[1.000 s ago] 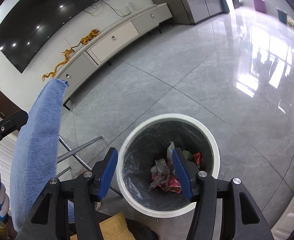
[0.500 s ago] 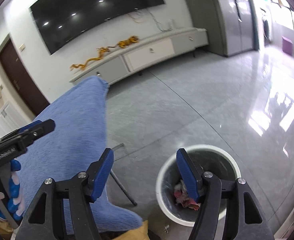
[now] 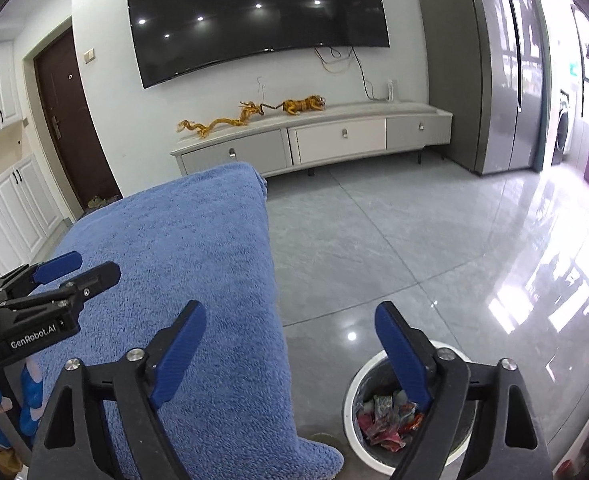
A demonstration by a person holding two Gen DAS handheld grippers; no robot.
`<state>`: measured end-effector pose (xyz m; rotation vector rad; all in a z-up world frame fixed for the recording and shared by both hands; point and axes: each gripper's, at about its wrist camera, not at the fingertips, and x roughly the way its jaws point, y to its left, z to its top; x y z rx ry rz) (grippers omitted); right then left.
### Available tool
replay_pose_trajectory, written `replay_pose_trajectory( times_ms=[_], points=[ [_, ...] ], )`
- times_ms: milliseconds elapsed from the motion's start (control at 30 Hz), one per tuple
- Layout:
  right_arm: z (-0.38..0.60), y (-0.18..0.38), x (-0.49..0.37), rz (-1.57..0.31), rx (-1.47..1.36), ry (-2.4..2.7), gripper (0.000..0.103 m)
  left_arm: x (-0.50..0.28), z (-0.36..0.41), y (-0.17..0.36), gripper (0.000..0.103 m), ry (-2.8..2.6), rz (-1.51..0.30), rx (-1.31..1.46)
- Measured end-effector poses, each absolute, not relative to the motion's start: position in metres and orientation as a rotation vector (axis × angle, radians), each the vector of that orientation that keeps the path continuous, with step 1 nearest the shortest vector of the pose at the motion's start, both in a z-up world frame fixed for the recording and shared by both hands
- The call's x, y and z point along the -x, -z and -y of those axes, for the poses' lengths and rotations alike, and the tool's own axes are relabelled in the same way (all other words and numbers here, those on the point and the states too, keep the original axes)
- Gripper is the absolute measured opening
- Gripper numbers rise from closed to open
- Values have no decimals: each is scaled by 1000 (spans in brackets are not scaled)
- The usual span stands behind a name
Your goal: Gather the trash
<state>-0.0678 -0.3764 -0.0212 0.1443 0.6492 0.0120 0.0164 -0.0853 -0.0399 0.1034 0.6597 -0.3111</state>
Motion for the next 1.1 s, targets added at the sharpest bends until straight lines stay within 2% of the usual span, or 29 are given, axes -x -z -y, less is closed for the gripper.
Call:
replay_pose_trajectory(
  times_ms=[333, 600, 767, 1100],
  points=[
    [359, 16, 71, -616, -80, 45, 103, -12, 68, 36, 75, 240, -627, -89],
    [351, 20, 68, -595, -67, 72, 103, -13, 52, 37, 76, 187, -627, -77],
    [348, 22, 72, -586, -60, 80, 103, -12, 46, 36, 85, 157, -614, -66],
    [351, 20, 74, -566, -63, 104, 103, -6, 40, 34, 86, 147, -590, -64]
  ],
)
